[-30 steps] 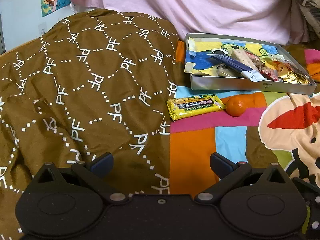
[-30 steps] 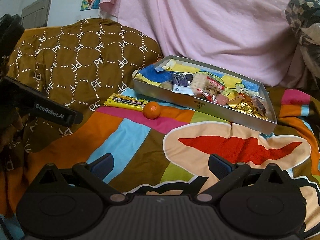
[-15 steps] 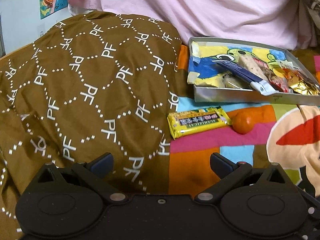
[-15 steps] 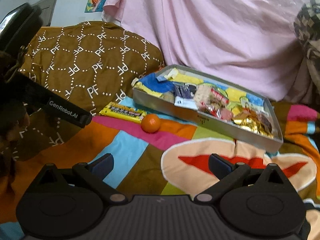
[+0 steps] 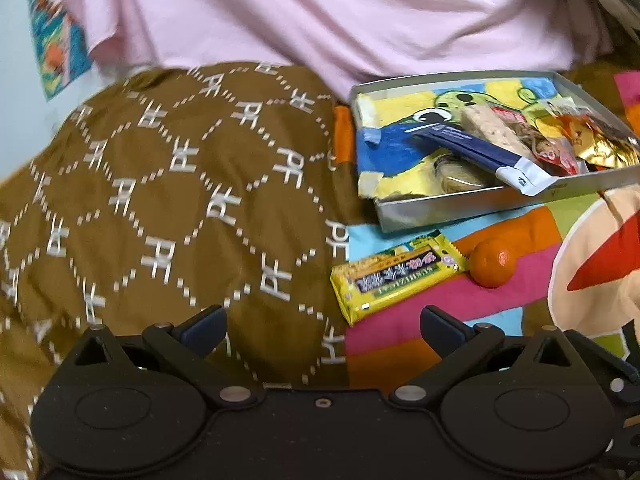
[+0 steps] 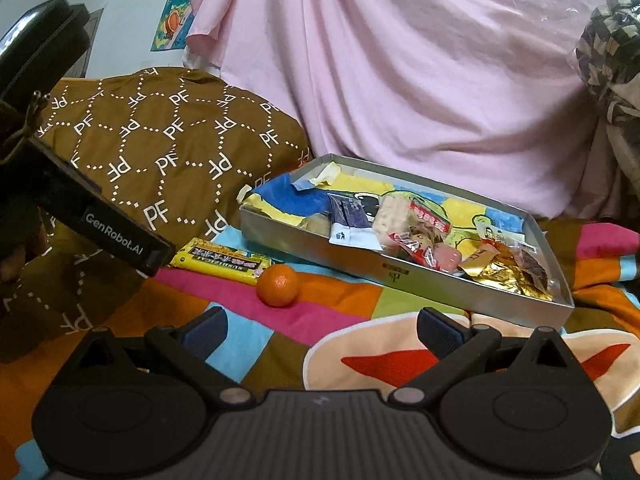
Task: Organize snacks
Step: 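Lower the left tool over the yellow wafer bar while the right approaches the orange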
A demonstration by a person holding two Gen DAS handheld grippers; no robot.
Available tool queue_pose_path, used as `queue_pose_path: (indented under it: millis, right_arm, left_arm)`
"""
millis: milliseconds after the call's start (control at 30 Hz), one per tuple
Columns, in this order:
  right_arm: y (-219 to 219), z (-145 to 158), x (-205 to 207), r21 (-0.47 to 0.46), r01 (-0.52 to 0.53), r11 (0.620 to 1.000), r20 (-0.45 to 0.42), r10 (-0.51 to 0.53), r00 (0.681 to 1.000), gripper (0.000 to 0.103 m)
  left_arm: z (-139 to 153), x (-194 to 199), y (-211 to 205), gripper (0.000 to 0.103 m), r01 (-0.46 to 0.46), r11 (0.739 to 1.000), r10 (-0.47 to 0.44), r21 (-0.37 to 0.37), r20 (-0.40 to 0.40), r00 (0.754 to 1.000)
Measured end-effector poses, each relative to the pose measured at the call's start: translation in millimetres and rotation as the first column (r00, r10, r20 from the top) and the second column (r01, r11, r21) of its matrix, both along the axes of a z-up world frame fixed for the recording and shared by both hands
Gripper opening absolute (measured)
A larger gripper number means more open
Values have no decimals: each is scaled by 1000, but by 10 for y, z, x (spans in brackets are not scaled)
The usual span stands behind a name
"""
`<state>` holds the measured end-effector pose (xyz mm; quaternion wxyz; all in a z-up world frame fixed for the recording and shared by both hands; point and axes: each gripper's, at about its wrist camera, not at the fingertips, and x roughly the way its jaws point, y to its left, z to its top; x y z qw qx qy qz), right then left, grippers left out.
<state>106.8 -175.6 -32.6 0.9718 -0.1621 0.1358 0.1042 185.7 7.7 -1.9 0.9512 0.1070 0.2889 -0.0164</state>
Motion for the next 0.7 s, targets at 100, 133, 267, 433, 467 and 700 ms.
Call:
queue_pose_path:
  millis: [100,133,267,433,467,700]
  right_arm:
    - [35,-42,77,-3,-22,1000,-21,22,1000,103]
    - [45,-50,105,2,-29,1000,-25,29,999,103]
    - [80,-68,227,1,-44,999,-13,44,999,103]
    - [59,-48,379,30,-63,998,-2,63,998,102]
    - [48,-44,405,37,-69,997,-1,69,998,100]
    - [-62,-35,544,121,-105,987,-31,109,994,88]
  left_arm:
    - [24,86,-38,102,42,997,-42,60,8,999]
    - [29,114,-52,102,55,995,-56,85,15,998]
    - [10,257,-118,102,132,976,-134,172,-1,991]
    - [-49,403,-240,102,296,905,-301,307,-33,953]
    - [-66,418,-260,102,332,885,-337,327,-41,941]
    - [-145,619,-376,102,514,778,-499,362,-144,855]
